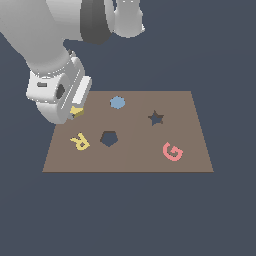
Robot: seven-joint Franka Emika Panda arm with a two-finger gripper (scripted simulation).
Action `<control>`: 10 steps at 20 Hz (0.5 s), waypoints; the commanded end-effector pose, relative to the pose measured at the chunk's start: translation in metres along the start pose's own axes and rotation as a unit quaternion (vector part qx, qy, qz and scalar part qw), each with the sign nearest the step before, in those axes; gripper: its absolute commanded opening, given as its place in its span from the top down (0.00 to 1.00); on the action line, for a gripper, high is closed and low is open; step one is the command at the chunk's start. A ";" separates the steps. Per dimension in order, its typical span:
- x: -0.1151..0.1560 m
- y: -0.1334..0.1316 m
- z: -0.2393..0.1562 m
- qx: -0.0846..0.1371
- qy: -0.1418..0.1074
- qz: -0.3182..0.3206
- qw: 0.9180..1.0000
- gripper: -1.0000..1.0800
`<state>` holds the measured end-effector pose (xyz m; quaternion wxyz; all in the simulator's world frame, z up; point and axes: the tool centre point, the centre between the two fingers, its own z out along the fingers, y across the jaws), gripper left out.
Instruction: Insert a designated object into the corresponding slot on a board.
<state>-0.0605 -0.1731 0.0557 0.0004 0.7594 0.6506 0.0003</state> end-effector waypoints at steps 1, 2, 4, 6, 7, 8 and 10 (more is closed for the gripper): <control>-0.003 0.002 0.003 0.000 0.000 -0.016 1.000 0.04; -0.004 0.003 0.003 0.000 0.000 -0.021 1.000 0.04; -0.006 0.005 0.005 0.000 0.000 -0.028 1.000 0.04; -0.007 0.006 0.005 0.000 0.000 -0.033 0.999 0.04; -0.007 0.006 0.006 0.000 0.000 -0.034 0.999 0.04; -0.007 0.006 0.006 0.000 0.000 -0.035 0.999 0.04; -0.007 0.006 0.006 0.000 0.000 -0.033 0.999 0.04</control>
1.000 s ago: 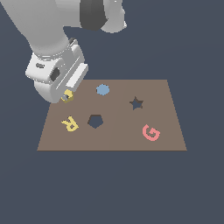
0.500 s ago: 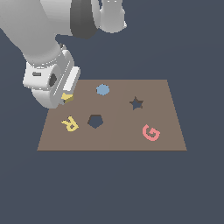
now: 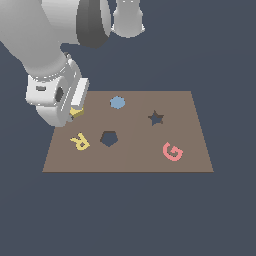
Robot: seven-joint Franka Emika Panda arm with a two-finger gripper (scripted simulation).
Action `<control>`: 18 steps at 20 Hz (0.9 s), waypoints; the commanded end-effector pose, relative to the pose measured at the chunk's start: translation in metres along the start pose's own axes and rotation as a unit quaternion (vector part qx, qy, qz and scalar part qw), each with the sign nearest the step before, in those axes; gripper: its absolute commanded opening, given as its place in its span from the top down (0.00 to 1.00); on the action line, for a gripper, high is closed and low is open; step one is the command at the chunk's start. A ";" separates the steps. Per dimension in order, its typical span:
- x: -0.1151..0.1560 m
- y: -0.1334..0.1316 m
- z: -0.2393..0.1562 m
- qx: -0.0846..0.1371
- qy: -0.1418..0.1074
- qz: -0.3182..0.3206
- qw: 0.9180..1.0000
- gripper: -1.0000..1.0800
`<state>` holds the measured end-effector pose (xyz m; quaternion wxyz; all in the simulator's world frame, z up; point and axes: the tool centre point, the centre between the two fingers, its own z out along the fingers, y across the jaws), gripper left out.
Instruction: Insert a designated object into the corresponding slot on a board.
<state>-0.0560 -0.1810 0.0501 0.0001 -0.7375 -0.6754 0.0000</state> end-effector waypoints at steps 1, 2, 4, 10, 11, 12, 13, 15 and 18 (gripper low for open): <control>0.000 0.000 0.000 0.000 0.000 0.000 1.000 0.04; 0.000 0.000 0.001 0.000 0.000 0.000 1.000 0.04; 0.000 0.000 0.005 0.000 0.000 0.000 1.000 0.04; 0.000 0.000 0.020 0.000 0.000 -0.002 1.000 0.04; 0.000 0.000 0.020 0.000 0.000 -0.002 1.000 0.04; 0.000 0.000 0.020 0.000 0.000 -0.002 1.000 1.00; 0.000 0.000 0.020 0.000 0.000 -0.002 1.000 1.00; 0.000 0.000 0.020 0.000 0.000 -0.002 1.000 1.00; 0.000 0.000 0.020 0.000 0.000 -0.002 1.000 1.00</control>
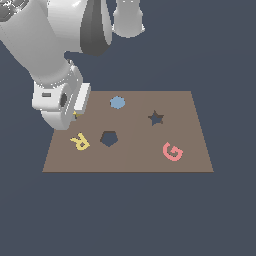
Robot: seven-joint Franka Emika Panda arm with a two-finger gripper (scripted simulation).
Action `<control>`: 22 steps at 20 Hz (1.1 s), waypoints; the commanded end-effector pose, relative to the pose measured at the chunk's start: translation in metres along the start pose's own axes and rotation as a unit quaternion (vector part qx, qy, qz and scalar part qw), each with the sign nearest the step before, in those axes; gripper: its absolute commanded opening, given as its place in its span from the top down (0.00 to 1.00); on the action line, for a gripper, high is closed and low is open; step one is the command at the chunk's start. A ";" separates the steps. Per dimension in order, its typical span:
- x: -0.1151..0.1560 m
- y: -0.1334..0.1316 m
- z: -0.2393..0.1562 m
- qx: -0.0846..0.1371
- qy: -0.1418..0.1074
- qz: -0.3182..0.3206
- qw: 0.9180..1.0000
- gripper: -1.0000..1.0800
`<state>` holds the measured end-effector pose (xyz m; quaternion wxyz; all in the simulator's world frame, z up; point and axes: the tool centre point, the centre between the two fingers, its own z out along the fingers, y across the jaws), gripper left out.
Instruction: Insert a designated object into the corresponding slot on a board.
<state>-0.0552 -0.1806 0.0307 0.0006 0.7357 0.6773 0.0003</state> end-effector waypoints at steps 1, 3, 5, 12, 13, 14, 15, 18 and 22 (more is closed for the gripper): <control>0.000 0.000 0.001 0.001 0.000 0.000 1.000 1.00; 0.000 0.000 0.001 0.001 0.000 0.000 1.000 1.00; 0.000 0.000 -0.001 0.000 0.000 0.000 1.000 1.00; 0.000 0.001 -0.003 0.001 0.000 -0.004 1.000 1.00; 0.000 0.001 -0.003 0.001 0.000 -0.007 1.000 1.00; 0.001 0.002 -0.003 0.001 0.000 -0.011 1.000 1.00; 0.001 0.004 -0.003 0.001 0.000 -0.015 1.000 1.00; 0.002 0.008 -0.003 0.001 0.000 -0.035 0.999 1.00; 0.006 0.017 -0.004 0.000 0.000 -0.073 0.997 1.00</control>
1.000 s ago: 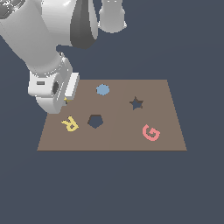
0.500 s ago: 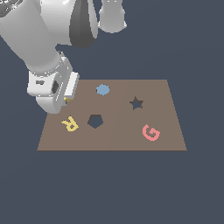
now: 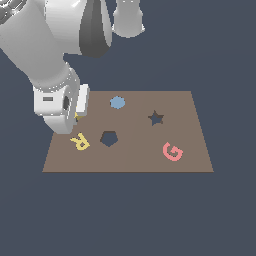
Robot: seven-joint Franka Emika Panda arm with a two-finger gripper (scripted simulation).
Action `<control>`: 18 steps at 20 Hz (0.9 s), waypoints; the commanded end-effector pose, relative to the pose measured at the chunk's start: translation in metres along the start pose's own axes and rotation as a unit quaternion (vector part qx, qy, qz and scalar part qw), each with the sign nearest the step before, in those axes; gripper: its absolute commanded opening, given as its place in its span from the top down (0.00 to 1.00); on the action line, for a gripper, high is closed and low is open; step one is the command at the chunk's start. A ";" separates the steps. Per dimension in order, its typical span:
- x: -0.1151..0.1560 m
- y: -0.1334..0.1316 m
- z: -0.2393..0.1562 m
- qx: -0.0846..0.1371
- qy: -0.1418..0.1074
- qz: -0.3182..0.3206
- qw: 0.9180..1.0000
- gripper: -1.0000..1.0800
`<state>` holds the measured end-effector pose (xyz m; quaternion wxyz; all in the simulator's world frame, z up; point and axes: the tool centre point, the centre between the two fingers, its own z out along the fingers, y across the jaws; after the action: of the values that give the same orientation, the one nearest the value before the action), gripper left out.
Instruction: Insert a designated object into the corresponding slot on a board.
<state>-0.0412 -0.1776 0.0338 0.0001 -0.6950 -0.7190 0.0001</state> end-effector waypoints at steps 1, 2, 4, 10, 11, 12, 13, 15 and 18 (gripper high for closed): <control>0.002 0.007 -0.001 0.000 0.000 -0.027 1.000 1.00; 0.003 0.010 -0.001 0.000 0.000 -0.040 0.999 1.00; 0.005 0.017 -0.001 0.000 0.000 -0.068 0.998 1.00; 0.018 0.041 -0.002 -0.001 0.000 -0.175 0.985 1.00; 0.022 0.045 -0.003 -0.001 0.000 -0.195 0.981 1.00; 0.025 0.050 -0.003 -0.001 0.000 -0.217 0.976 1.00; 0.029 0.054 -0.003 -0.001 0.000 -0.240 0.971 1.00; 0.038 0.063 -0.004 -0.001 0.000 -0.287 0.958 1.00; 0.052 0.073 -0.004 -0.001 0.000 -0.352 0.936 1.00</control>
<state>0.0250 -0.1304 0.0377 -0.0005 -0.4299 -0.9029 -0.0004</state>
